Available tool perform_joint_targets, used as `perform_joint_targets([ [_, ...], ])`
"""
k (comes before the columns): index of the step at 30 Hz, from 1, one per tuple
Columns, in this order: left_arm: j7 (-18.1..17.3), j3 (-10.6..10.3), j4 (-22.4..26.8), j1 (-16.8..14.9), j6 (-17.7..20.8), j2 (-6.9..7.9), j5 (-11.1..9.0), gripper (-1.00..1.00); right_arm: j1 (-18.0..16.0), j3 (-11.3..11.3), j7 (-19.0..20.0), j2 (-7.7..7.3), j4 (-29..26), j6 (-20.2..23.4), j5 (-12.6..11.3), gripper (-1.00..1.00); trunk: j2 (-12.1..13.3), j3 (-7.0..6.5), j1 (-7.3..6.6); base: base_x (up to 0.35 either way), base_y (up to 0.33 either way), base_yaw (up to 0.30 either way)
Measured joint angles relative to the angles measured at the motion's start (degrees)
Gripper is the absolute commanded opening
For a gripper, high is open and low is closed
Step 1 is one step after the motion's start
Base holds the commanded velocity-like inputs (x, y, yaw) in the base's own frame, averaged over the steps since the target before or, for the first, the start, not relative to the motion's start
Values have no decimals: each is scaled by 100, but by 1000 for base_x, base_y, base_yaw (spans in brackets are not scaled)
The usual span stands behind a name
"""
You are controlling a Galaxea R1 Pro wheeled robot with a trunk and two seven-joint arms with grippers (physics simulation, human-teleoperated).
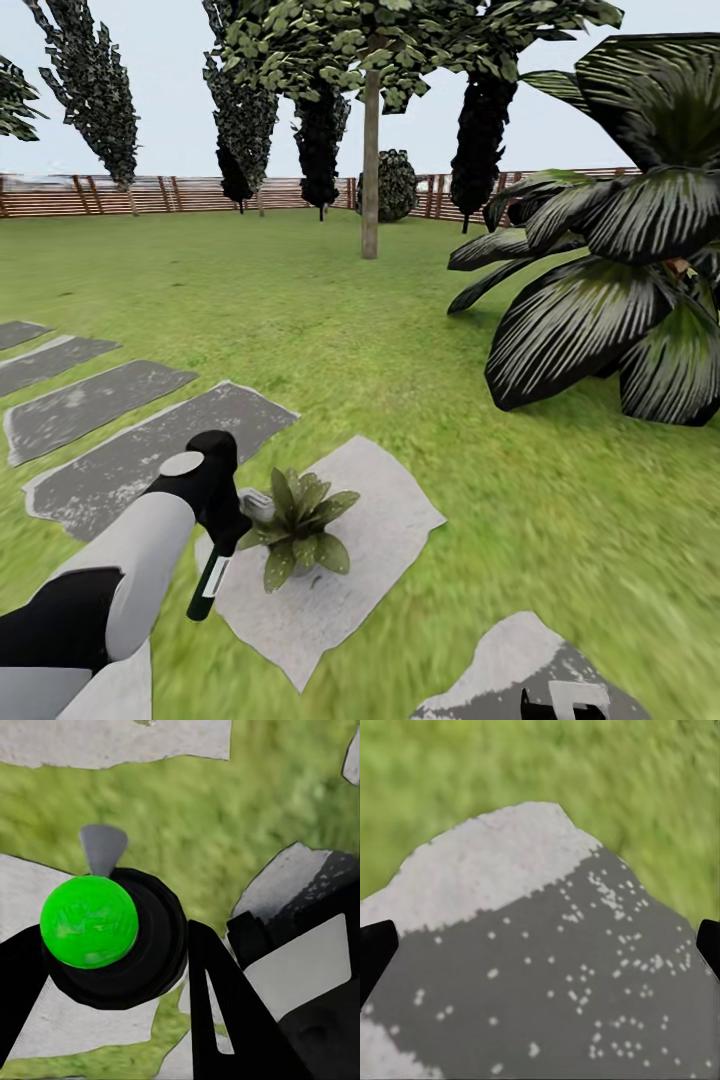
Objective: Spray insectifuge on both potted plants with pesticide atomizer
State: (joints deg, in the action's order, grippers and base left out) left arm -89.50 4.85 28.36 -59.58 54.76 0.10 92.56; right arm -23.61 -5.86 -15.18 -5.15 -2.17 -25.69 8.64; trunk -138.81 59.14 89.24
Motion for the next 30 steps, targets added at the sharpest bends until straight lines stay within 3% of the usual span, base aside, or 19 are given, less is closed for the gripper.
perform_joint_targets([
  [14,1,-7,-65,-23,-25,-27,-8,-100,0,0,-6,5,0,-1,-2,100,0,0,1,269,-158,213],
  [23,0,-10,-71,-23,-25,-16,-1,-100,0,0,-8,5,0,-2,-2,100,0,0,3,32,-304,12],
  [30,-2,-17,-69,-22,-25,-12,0,-100,-1,0,-6,5,2,-2,-2,100,0,0,3,-1,-308,234],
])
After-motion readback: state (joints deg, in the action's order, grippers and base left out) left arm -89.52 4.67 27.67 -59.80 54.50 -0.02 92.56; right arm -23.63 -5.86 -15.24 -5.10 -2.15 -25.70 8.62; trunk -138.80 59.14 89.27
